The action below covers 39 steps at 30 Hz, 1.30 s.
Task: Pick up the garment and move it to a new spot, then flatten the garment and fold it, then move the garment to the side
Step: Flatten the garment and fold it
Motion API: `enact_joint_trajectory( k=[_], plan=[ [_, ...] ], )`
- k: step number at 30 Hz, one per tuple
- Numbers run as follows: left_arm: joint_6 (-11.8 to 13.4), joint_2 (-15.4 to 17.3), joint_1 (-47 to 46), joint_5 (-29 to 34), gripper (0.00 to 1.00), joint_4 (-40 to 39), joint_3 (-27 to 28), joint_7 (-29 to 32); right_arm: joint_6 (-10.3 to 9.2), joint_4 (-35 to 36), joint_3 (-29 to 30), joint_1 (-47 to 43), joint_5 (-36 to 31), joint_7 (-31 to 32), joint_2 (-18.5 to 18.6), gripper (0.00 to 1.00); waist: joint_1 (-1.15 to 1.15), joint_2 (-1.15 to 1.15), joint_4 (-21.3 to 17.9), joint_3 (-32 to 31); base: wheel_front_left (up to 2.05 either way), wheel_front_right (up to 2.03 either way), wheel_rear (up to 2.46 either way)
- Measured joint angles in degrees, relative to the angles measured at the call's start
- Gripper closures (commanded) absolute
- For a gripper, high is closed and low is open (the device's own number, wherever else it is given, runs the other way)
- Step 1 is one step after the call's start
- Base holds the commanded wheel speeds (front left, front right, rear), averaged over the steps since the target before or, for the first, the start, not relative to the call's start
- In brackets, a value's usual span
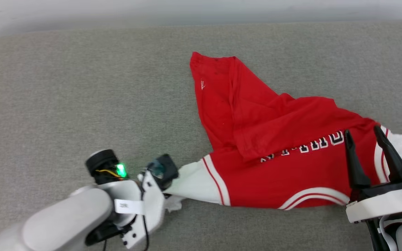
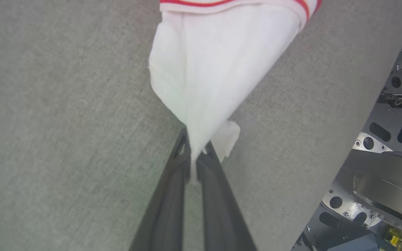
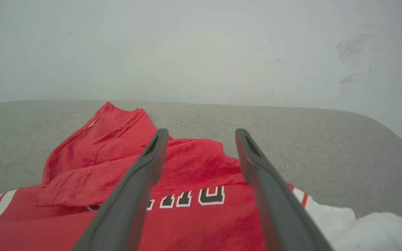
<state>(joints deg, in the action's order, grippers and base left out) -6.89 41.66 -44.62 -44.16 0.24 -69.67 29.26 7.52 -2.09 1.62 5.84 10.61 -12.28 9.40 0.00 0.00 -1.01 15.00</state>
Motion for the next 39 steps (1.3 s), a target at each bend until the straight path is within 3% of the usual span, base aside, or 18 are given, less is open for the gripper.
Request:
enact_joint_trajectory(
  k=[13,18,21,22,24,30,35,39],
  plan=[
    [4.85,11.74,3.55,-7.17,1.00,8.15,6.48,-3.26,0.00,-0.02,0.18,-0.48,0.19,0.81,0.82,0.00,0.00,0.00,0.94,-0.70,0.00,0.00,0.00],
    [5.08,12.65,5.24,-9.14,1.00,13.14,7.27,-4.64,0.00,-0.32,0.51,-1.14,-0.02,1.24,0.89,0.00,0.00,0.00,0.68,-0.86,0.00,0.00,0.00],
    [4.92,11.50,6.19,-10.00,1.00,15.81,7.36,-6.46,0.00,-0.32,0.46,-1.15,-0.03,1.57,0.89,0.00,0.00,0.00,0.61,-1.01,0.00,0.00,0.00],
    [4.95,10.82,6.30,-10.05,0.94,16.45,7.50,-7.30,0.00,-0.31,0.47,-1.17,-0.03,1.72,0.89,0.00,0.00,0.00,0.63,-1.17,0.00,0.00,0.00],
    [5.47,9.33,6.77,-10.17,0.00,17.19,8.00,-9.66,0.00,-0.22,0.46,-1.23,-0.10,2.21,1.07,0.00,0.00,0.00,0.70,-1.65,0.00,0.00,0.00],
    [9.88,5.86,9.23,-9.56,0.00,15.88,10.76,-20.51,0.00,1.63,0.27,-1.38,0.00,4.14,3.52,0.00,0.00,0.00,1.01,-3.97,0.00,0.00,0.00],
    [16.88,5.34,13.59,-8.83,0.00,11.45,14.32,-31.14,0.00,4.78,-0.69,-0.80,0.96,7.37,8.65,0.00,0.00,0.00,1.66,-6.07,0.00,0.00,0.00],
    [22.63,5.75,17.21,-7.78,0.00,7.45,16.42,-37.96,0.00,8.64,-3.74,1.57,3.03,12.59,14.96,0.00,0.00,0.00,2.54,-7.18,0.00,0.00,0.00]
  ],
)
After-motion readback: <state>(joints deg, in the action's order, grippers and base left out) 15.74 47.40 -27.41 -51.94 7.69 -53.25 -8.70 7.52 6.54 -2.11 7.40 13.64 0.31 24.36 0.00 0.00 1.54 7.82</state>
